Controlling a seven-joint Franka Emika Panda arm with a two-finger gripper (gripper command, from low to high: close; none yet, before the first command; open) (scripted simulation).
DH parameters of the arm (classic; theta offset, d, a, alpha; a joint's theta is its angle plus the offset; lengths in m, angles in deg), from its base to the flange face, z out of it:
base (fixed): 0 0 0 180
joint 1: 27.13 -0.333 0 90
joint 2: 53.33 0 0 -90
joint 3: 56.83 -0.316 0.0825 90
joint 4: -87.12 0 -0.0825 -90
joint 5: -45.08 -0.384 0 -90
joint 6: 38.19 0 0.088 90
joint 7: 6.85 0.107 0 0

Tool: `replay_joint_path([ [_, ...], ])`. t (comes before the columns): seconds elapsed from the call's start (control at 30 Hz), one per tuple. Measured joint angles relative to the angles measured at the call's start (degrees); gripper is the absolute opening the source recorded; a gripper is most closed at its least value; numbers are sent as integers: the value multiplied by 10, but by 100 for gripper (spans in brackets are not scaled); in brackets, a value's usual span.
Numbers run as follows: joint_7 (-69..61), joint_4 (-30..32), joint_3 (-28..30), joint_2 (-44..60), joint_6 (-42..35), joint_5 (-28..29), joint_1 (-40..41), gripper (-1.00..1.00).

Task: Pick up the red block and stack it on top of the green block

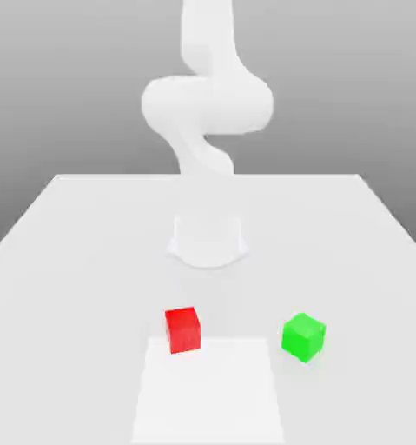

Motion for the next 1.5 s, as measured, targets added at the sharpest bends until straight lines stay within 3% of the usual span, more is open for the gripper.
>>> replay_joint_path([
  [0.27, -55, 151, 16, 126, 106, 35, 3, 0],
  [0.57, -165, 336, 80, 310, 260, 38, 5, 0],
  [0.83, -192, 339, 85, 433, 360, 15, 0, 0],
  [1.03, -231, 333, 30, 507, 427, -37, 42, 0],
  [1.07, -234, 333, 18, 517, 436, -39, 54, -100],
  [1.3, -232, 333, 15, 519, 437, -37, 57, -100],
  [1.5, -194, 337, 46, 453, 378, 12, 39, -100],
])
